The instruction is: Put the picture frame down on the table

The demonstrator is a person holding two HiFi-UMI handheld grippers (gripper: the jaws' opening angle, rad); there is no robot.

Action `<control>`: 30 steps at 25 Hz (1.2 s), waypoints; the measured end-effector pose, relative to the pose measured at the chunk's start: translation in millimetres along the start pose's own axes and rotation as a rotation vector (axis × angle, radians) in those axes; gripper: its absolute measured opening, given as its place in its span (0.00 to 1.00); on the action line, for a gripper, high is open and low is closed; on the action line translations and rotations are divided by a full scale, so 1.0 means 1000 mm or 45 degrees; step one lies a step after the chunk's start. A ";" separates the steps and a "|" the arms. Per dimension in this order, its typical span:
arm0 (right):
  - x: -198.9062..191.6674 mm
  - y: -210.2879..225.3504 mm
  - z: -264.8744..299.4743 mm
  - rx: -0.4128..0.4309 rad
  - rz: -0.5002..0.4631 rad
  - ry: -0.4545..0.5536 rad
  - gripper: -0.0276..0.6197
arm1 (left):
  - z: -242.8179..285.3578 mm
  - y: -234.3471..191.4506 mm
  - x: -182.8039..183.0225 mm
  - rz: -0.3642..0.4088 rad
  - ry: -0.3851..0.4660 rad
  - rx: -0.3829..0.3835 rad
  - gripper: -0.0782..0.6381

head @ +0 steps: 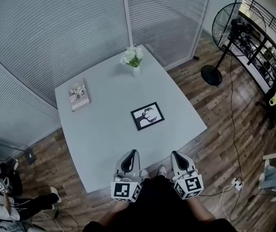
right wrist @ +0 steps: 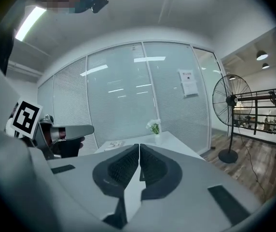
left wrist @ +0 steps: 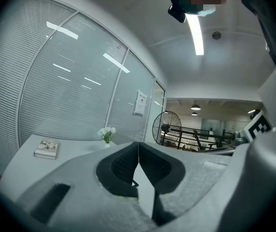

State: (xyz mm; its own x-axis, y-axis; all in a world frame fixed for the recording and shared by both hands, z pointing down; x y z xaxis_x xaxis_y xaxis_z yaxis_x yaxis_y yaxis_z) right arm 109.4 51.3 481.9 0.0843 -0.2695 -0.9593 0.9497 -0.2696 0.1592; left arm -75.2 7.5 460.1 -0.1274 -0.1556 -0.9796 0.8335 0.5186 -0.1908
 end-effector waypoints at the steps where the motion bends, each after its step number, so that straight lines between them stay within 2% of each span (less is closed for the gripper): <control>1: 0.001 0.001 -0.003 0.001 0.003 0.006 0.07 | 0.001 0.002 0.002 0.004 0.008 0.009 0.13; 5: 0.003 0.006 -0.007 0.030 0.008 0.019 0.07 | 0.002 0.012 0.001 -0.016 0.002 0.034 0.13; 16: -0.006 0.015 -0.006 0.106 0.001 -0.002 0.06 | 0.014 0.036 -0.003 0.019 -0.018 -0.002 0.13; 30: -0.012 0.023 -0.012 0.107 0.048 -0.018 0.06 | 0.018 0.050 -0.010 0.018 -0.032 -0.011 0.13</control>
State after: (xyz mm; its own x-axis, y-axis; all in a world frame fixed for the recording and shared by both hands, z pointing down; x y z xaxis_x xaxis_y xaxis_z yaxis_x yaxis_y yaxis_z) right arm 134.1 59.1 494.2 0.1146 -0.2942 -0.9489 0.9171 -0.3357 0.2148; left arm -22.6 19.3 462.0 -0.1021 -0.1695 -0.9802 0.8302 0.5283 -0.1778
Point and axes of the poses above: the fingertips, and each gripper's own axes: z forward along the fingers, y to its right, x out of its top, the point moved 4 cm from there along -z, backward along the fingers, and after that the axes turned 1 degree about y, right-handed, at the moved point
